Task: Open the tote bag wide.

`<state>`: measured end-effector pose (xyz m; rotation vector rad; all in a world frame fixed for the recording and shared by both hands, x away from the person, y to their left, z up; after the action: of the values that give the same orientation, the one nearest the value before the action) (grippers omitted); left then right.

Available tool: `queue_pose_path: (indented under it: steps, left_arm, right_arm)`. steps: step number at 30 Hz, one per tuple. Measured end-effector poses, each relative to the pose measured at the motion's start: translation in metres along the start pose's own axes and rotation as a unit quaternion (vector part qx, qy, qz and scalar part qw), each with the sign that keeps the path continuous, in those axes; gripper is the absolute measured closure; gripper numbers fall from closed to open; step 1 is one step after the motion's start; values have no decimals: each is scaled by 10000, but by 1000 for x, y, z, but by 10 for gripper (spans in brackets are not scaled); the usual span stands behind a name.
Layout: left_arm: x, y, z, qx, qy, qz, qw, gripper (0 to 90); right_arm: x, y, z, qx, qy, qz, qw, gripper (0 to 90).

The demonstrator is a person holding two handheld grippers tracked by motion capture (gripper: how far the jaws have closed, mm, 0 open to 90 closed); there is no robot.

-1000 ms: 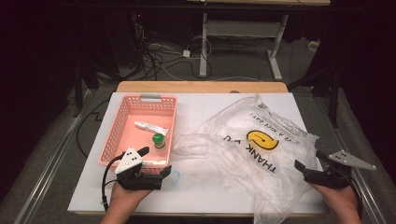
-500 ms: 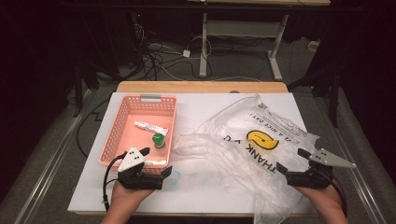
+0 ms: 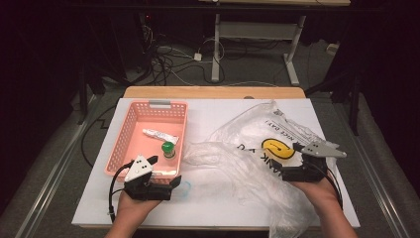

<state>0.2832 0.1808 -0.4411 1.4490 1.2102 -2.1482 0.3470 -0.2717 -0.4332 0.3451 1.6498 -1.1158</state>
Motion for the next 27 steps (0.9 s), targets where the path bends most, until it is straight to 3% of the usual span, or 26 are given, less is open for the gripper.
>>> queue_pose_path:
  steps: [2, 5, 9, 12, 13, 16, 18, 19, 20, 27]
  left_arm:
    - [0, -1, 1, 0, -4, 34, 10000, 0]
    - [0, 0, 4, -29, 141, 3, 9999, 0]
    - [0, 0, 5, -40, 156, 30, 9999, 0]
    - [-1, 1, 6, -58, 210, 44, 9998, 0]
    - [-1, 1, 6, -60, 208, 61, 9997, 0]
    - [-1, 1, 5, -58, 217, 44, 9997, 0]
    - [0, 2, 4, -25, 212, 19, 9998, 0]
    - [0, 2, 4, -2, 204, -1, 9998, 0]
    - [0, 2, 4, 3, 200, -14, 9998, 0]
    - [-1, -1, 4, -9, 166, 63, 9998, 0]
  right_arm:
    - [0, 2, 1, -47, 70, 69, 9999, 85]
    - [5, 7, -7, -216, -46, -106, 9997, 157]
    - [9, 6, -22, -516, -213, -313, 9980, 278]
    - [13, 12, -37, -828, -515, -603, 9934, 422]
    - [16, 18, -46, -878, -720, -839, 9900, 440]
    - [18, 23, -53, -936, -764, -921, 9884, 420]
    - [22, 34, -60, -1032, -918, -1217, 9829, 356]
    - [22, 34, -60, -1032, -918, -1217, 9829, 356]
    - [26, 40, -63, -1071, -990, -1403, 9793, 340]
    - [35, 50, -62, -941, -1033, -1597, 9772, 338]
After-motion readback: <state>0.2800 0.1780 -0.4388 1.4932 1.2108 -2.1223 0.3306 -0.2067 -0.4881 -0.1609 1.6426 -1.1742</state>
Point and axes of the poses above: each handheld gripper's, and its own axes: y roughly forward along the jaws, x roughly out of its underside, z roughly to its right, the point moved 1 cm from there along y, roughly forward along the jaws, and after that the axes turned 1 degree about -y, right-handed, at the moved point
